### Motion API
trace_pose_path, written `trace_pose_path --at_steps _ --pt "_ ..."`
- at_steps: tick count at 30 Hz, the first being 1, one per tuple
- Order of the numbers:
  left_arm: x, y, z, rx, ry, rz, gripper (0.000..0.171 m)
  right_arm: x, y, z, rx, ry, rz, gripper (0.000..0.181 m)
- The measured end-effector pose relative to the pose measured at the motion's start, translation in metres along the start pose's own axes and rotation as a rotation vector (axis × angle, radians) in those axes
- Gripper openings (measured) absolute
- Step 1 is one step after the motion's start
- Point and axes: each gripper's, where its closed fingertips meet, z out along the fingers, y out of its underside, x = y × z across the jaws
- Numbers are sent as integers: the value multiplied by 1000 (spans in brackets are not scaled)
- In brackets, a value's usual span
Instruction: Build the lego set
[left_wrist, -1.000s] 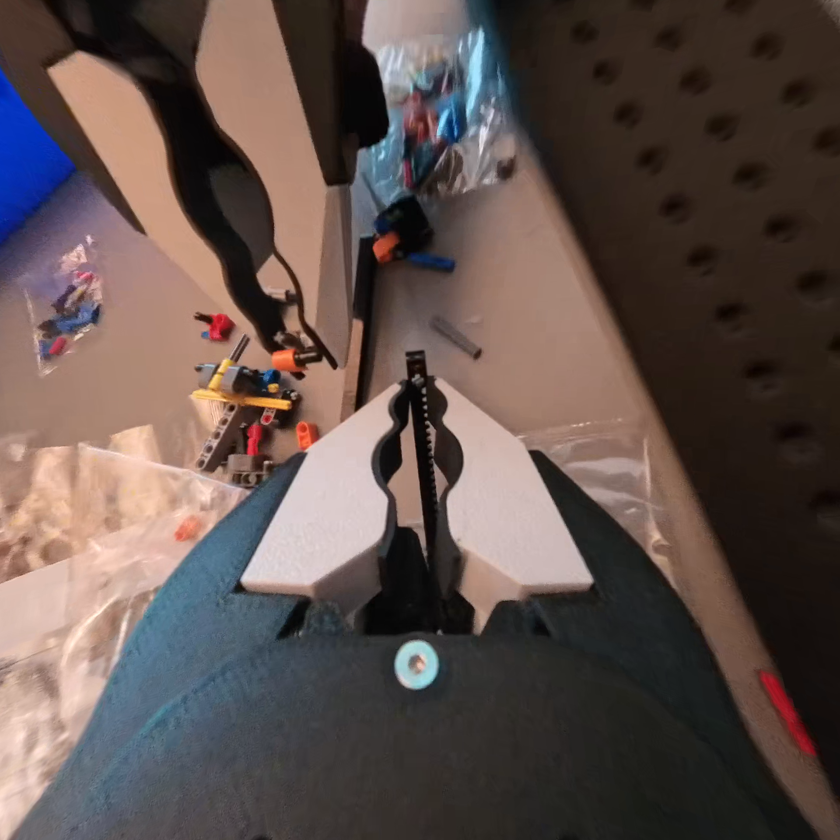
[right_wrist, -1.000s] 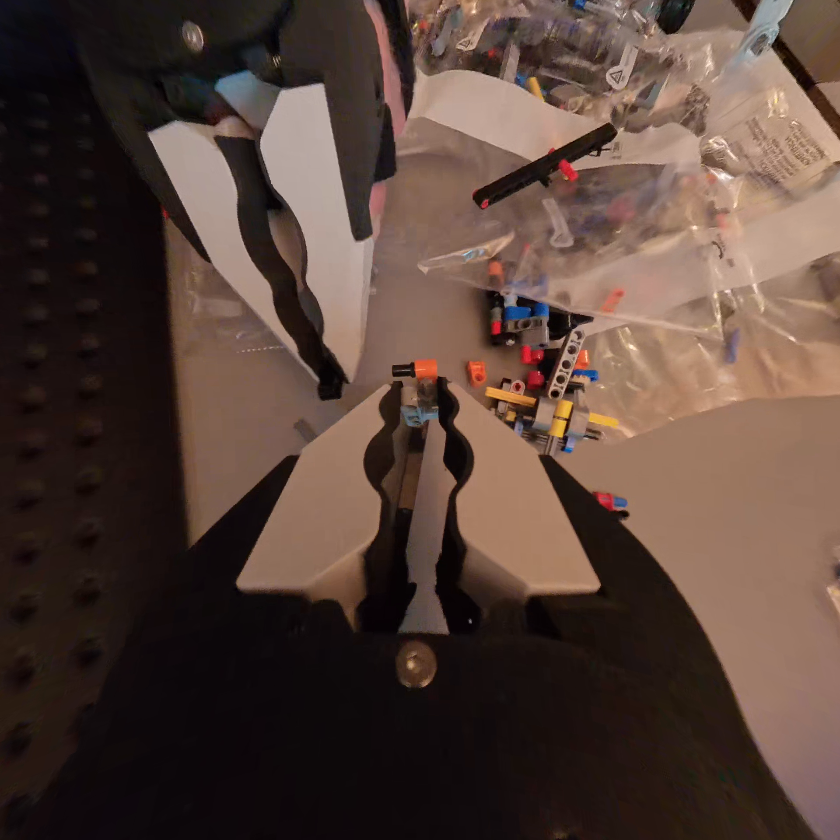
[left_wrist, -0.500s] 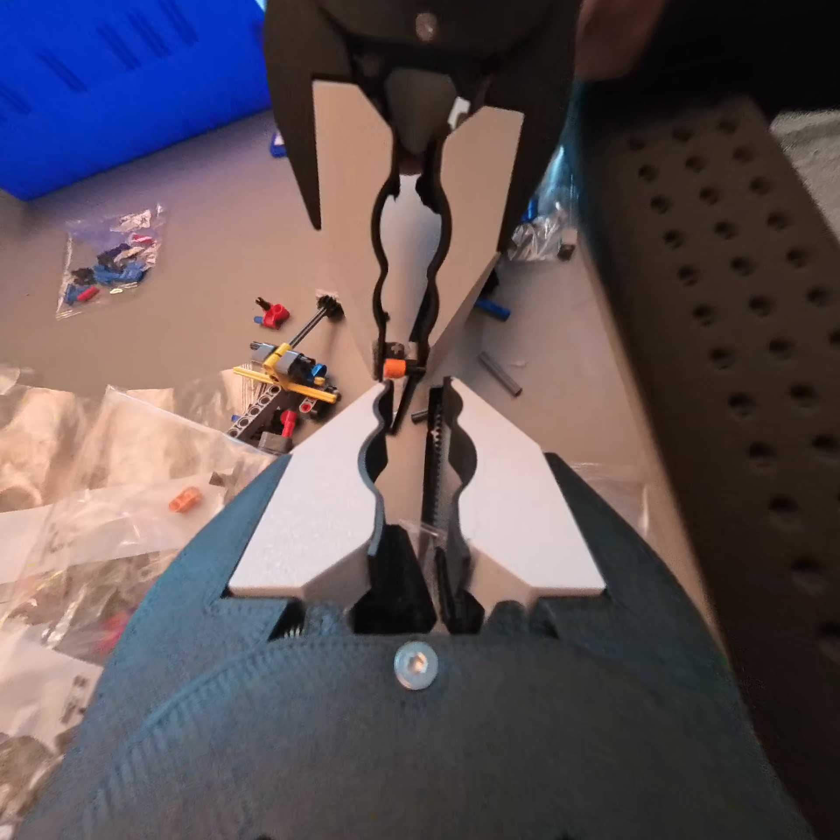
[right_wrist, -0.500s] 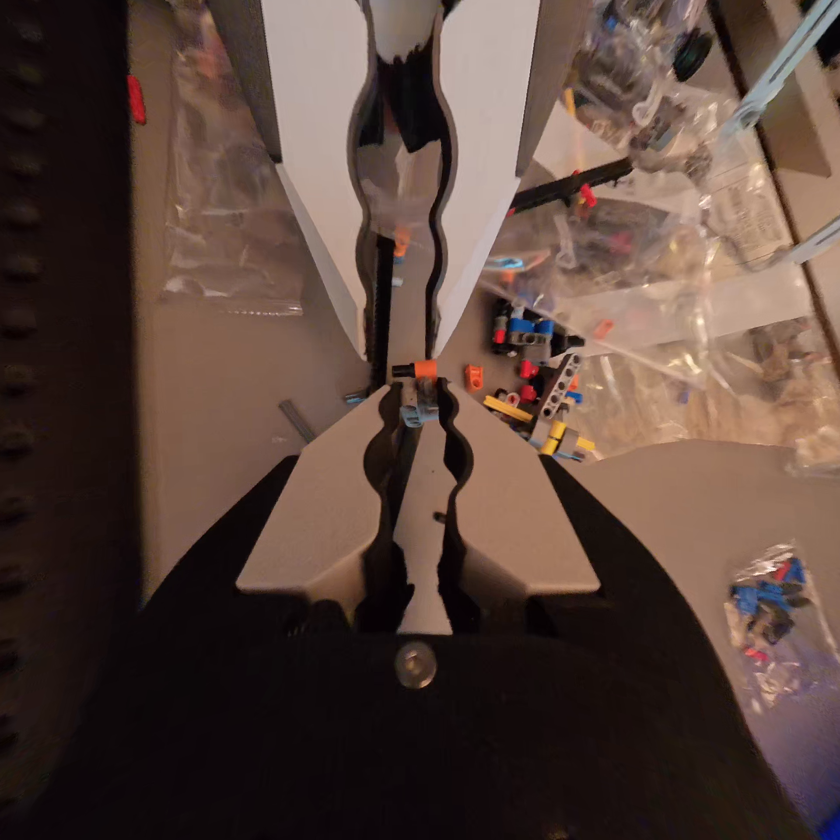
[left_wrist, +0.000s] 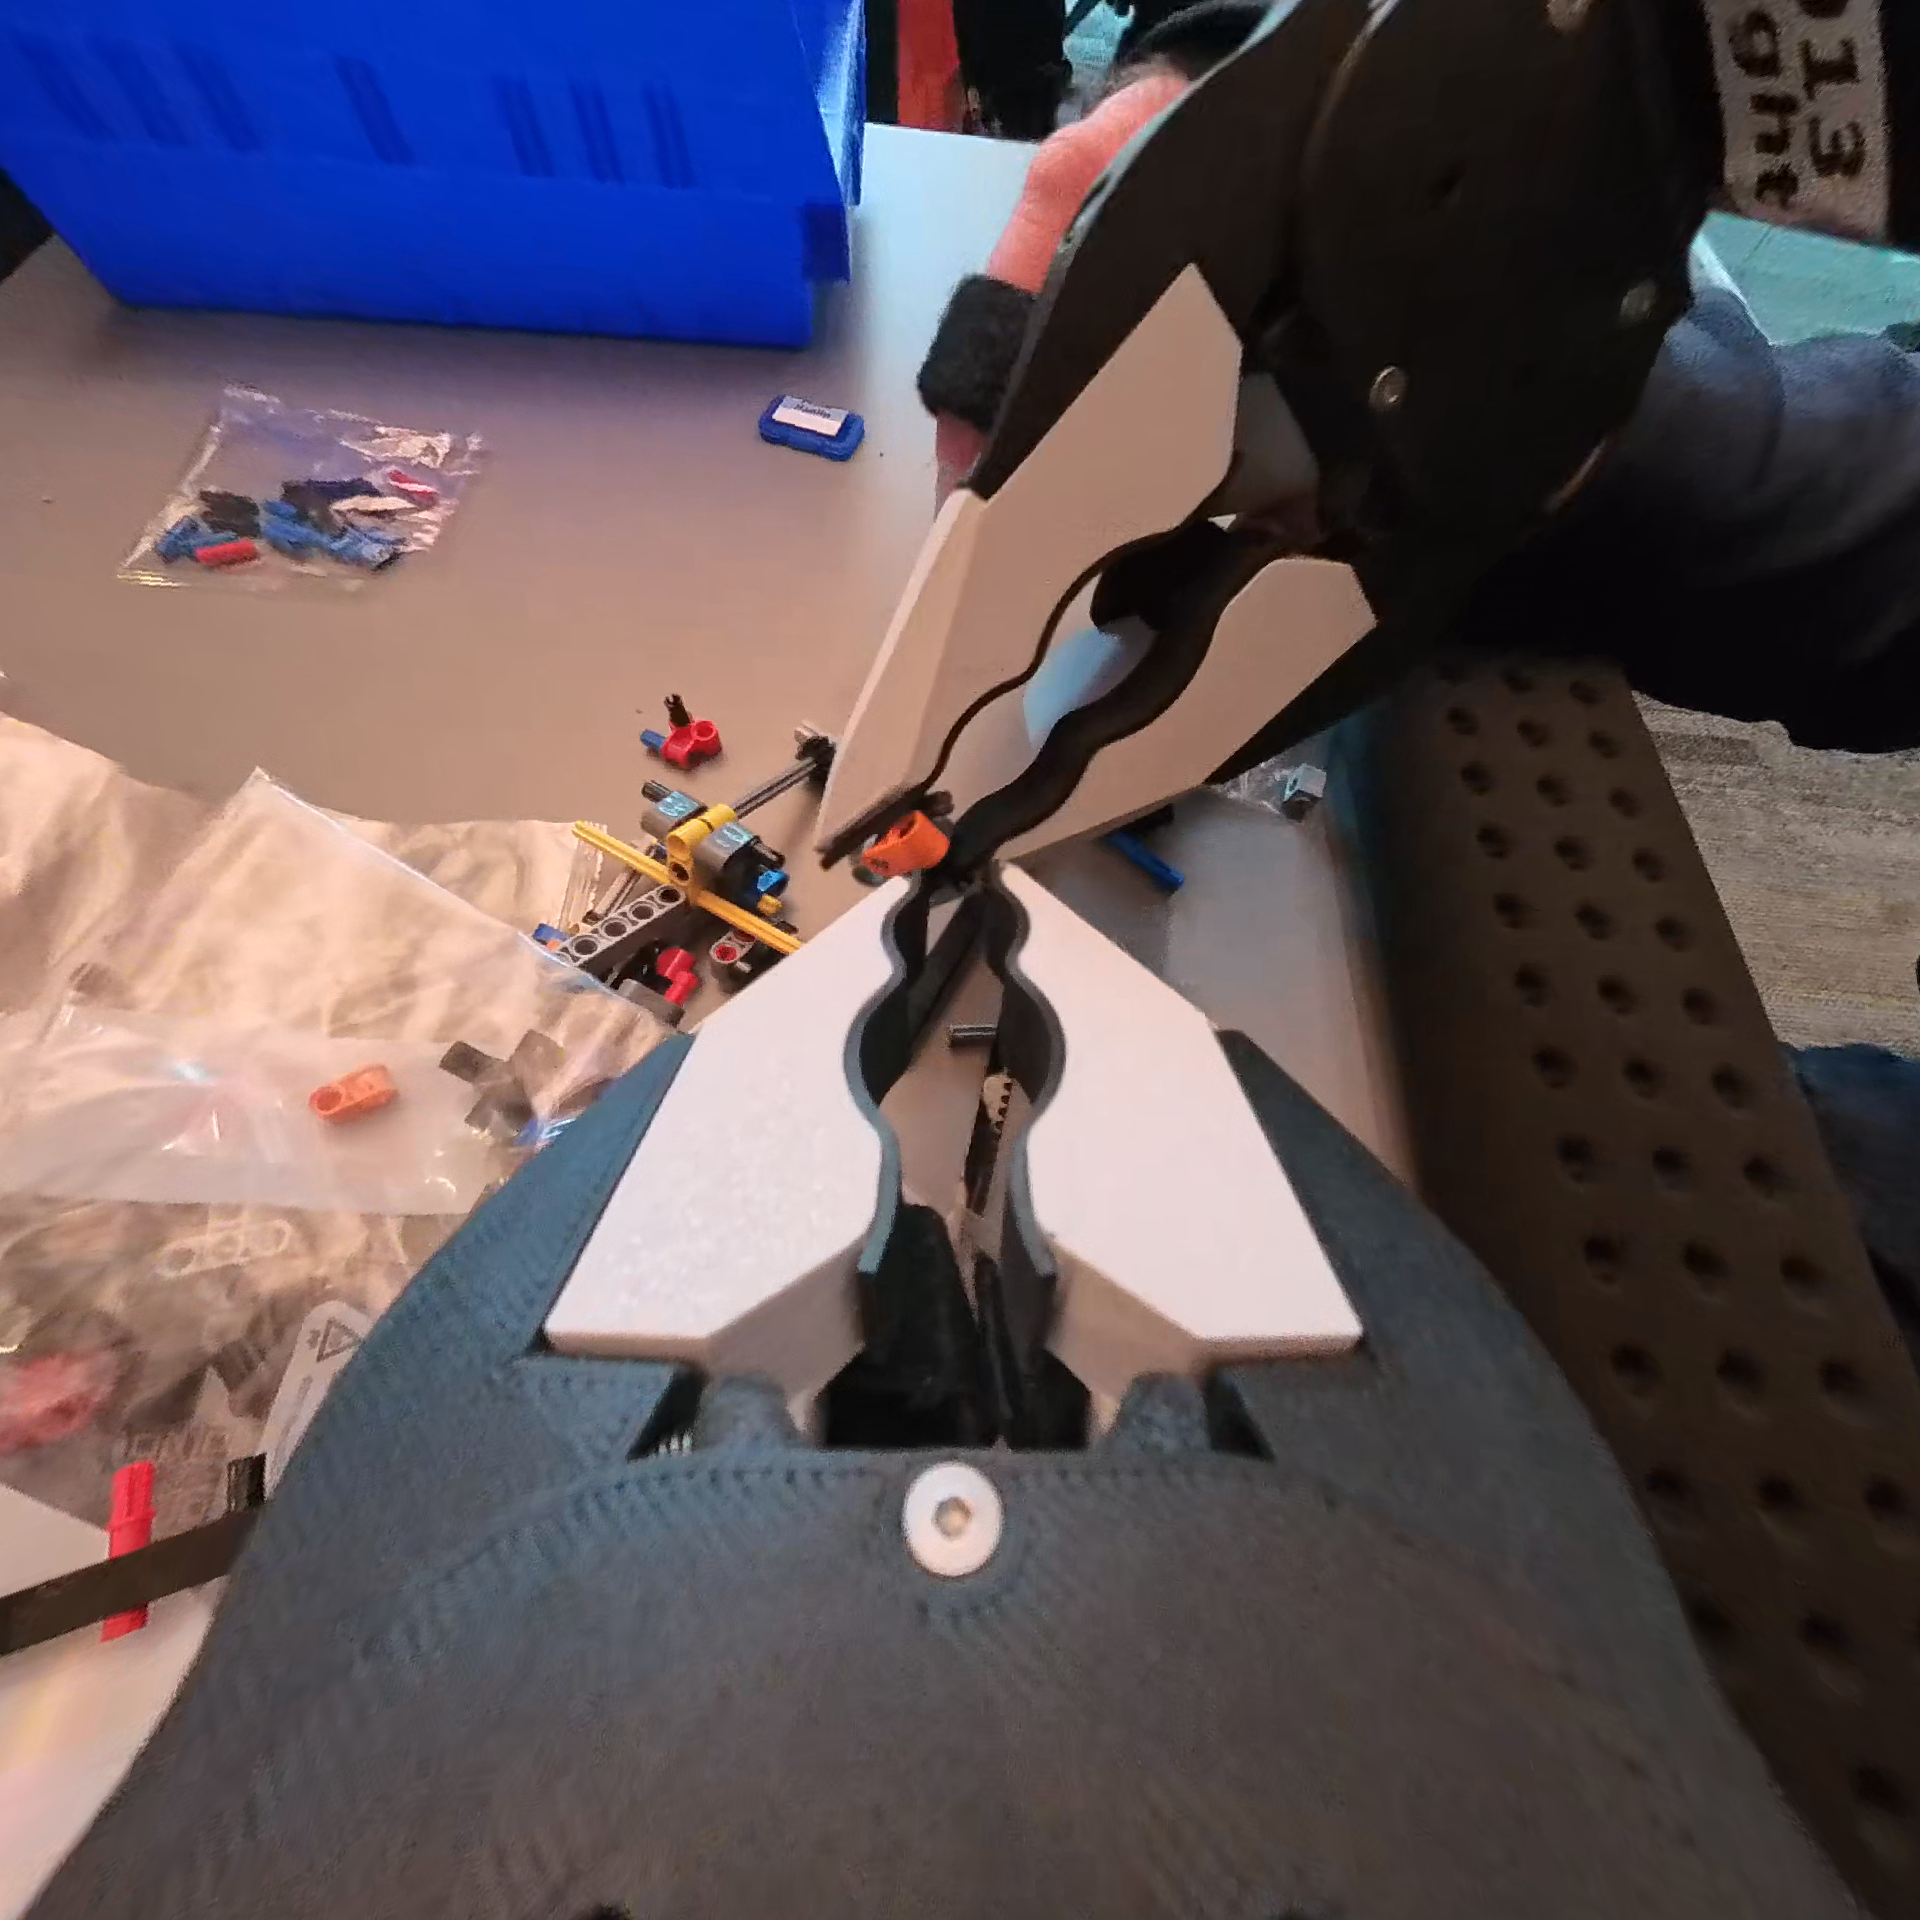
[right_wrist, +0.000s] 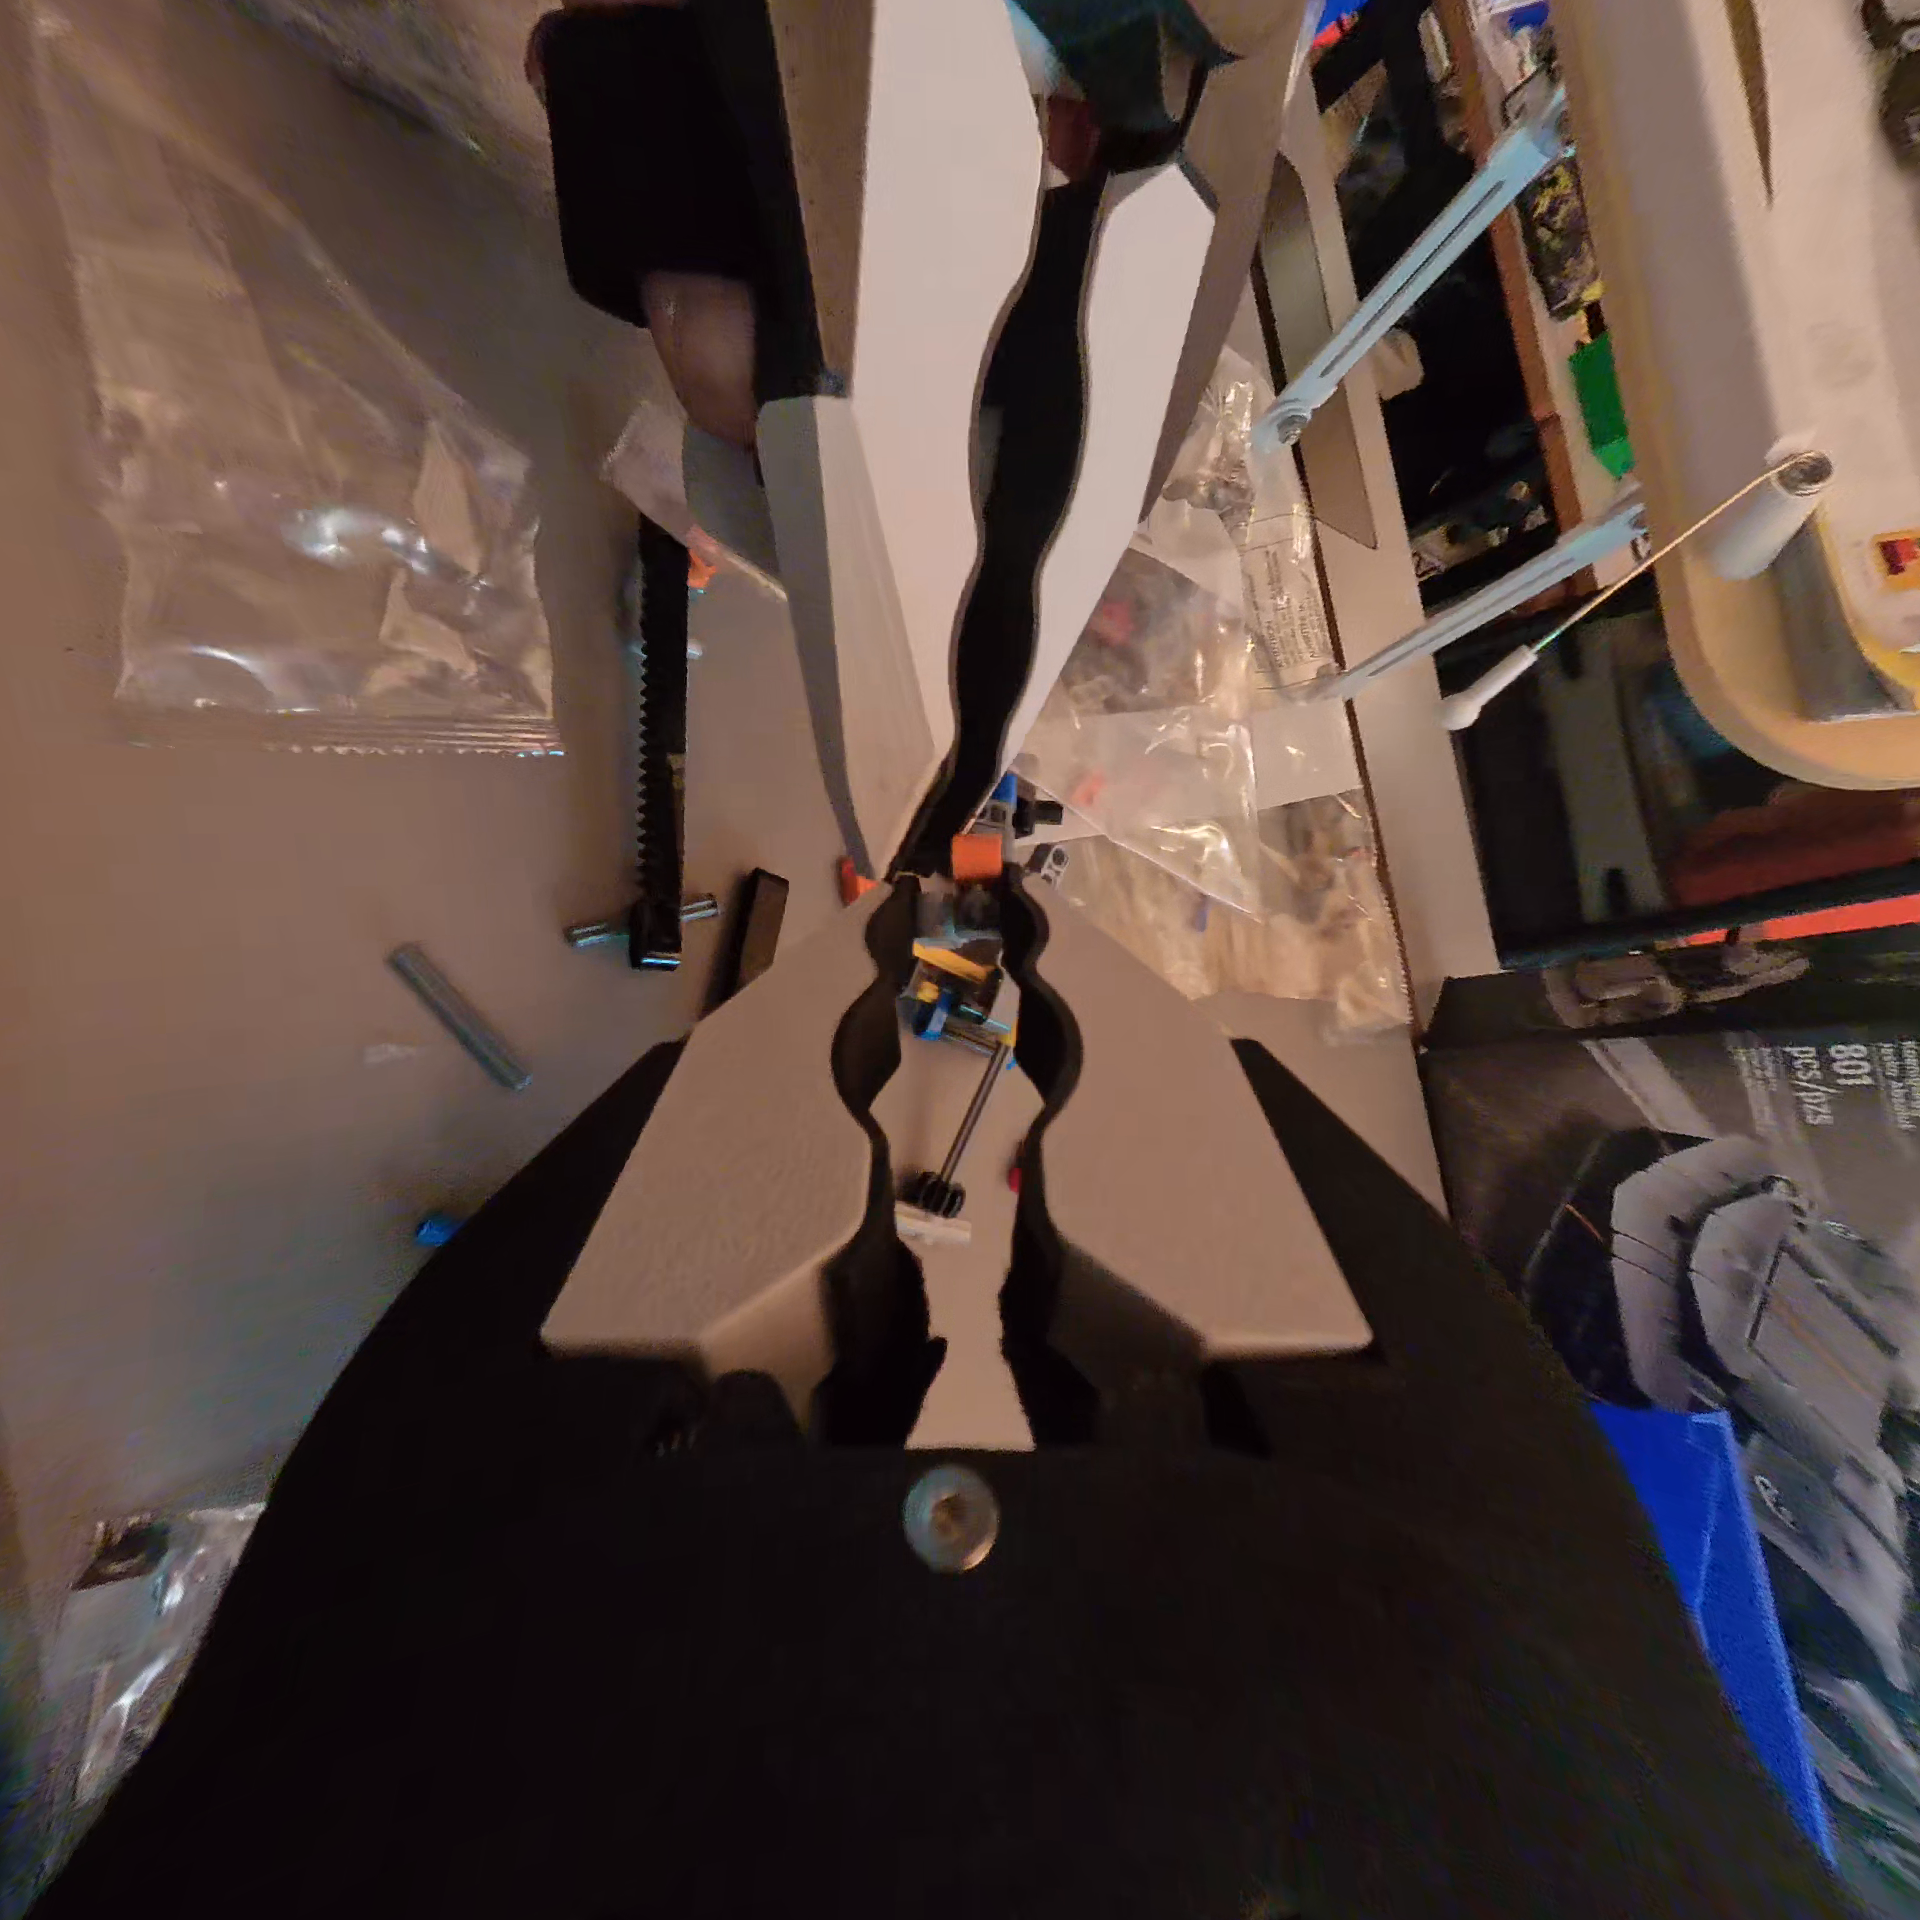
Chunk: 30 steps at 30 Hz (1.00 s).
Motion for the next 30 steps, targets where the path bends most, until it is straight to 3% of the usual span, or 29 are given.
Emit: trace_pose_path --at_steps 9,26,30 --pt "-4 1 -2 5 -10 -9 4 3 -7 -8 85 -28 68 14" --pt "-6 2 -9 -39 -71 119 3 -5 -8 -17 189 -246 323 10" --pt "-1 3 -8 -47 -57 156 3 -1 -10 -20 217 -232 335 18"
